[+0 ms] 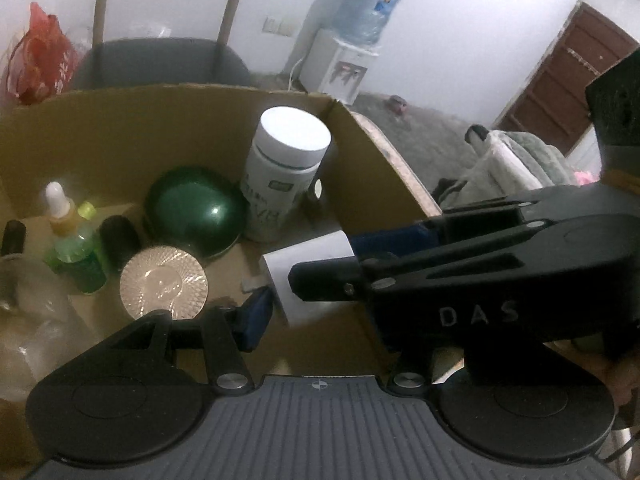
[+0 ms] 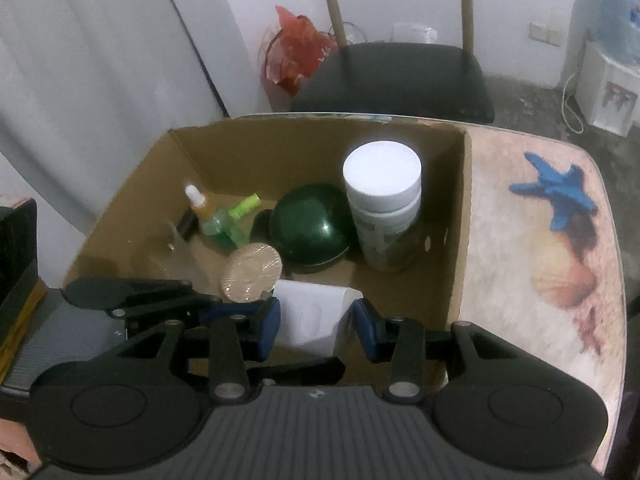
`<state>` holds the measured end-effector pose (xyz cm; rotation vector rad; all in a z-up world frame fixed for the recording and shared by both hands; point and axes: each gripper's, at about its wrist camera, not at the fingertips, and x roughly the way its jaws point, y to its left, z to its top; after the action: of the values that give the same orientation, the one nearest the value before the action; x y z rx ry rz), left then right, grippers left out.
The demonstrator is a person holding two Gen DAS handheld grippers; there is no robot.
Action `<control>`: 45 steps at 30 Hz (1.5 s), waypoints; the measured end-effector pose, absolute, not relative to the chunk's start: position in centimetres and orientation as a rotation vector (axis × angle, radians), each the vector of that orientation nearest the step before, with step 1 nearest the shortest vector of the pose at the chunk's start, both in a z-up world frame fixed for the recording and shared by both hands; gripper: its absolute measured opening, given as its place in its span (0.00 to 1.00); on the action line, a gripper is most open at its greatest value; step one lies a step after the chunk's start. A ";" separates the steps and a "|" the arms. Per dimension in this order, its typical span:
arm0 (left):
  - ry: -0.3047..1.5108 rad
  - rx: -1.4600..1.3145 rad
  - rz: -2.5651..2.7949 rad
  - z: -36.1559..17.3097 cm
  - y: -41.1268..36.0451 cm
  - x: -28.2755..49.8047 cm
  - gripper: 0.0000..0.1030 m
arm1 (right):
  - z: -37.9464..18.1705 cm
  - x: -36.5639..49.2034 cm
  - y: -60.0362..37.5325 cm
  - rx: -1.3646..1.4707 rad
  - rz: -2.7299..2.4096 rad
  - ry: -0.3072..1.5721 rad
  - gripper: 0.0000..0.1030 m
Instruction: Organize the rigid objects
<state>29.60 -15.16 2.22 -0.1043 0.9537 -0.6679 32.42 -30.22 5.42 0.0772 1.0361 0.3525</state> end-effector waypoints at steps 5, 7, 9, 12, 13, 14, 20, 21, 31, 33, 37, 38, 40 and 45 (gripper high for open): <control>0.989 -0.108 -0.649 1.4 -15.6 30.3 0.51 | 5.2 33.0 -29.6 0.004 0.349 1.029 0.43; 0.984 -0.110 -0.652 1.4 -15.9 30.4 0.52 | 5.1 33.0 -29.4 -0.015 0.347 1.024 0.43; 0.976 -0.105 -0.648 1.4 -16.1 30.3 0.53 | 5.1 33.0 -29.4 -0.021 0.348 1.022 0.43; 0.971 -0.102 -0.651 1.5 -16.4 30.3 0.53 | 5.3 33.0 -29.5 -0.026 0.347 1.017 0.43; 0.966 -0.100 -0.649 1.5 -16.4 30.2 0.53 | 5.3 33.0 -29.6 -0.024 0.347 1.015 0.43; 0.961 -0.099 -0.647 1.6 -16.4 30.2 0.53 | 5.4 32.9 -29.7 -0.020 0.350 1.011 0.43; 0.906 -0.117 -0.643 2.9 -15.2 29.2 0.57 | 7.5 31.4 -30.1 0.008 0.377 0.932 0.43; 0.893 -0.120 -0.643 3.3 -14.9 28.9 0.59 | 8.0 31.0 -30.3 0.019 0.382 0.913 0.43; 0.722 -0.112 -0.602 8.4 -9.9 22.3 0.88 | 13.4 22.1 -34.2 0.257 0.429 0.678 0.64; 0.671 -0.095 -0.585 9.4 -8.6 20.1 0.97 | 13.7 19.1 -34.9 0.317 0.459 0.624 0.74; 0.624 -0.080 -0.532 10.5 -5.9 16.6 1.00 | 13.0 13.9 -35.6 0.387 0.464 0.540 0.99; 0.632 -0.083 -0.514 10.6 -5.1 16.1 1.00 | 12.6 13.0 -35.7 0.393 0.451 0.530 1.00; 0.654 -0.090 -0.451 10.5 -3.5 14.7 1.00 | 11.8 11.4 -35.6 0.402 0.414 0.530 1.00; 0.662 -0.075 -0.247 9.5 -0.7 12.1 1.00 | 10.3 10.2 -34.5 0.358 0.317 0.562 1.00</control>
<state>12.06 -0.75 9.45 -0.0752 0.6617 -0.2467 10.15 -34.46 10.26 0.3577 0.5623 0.3170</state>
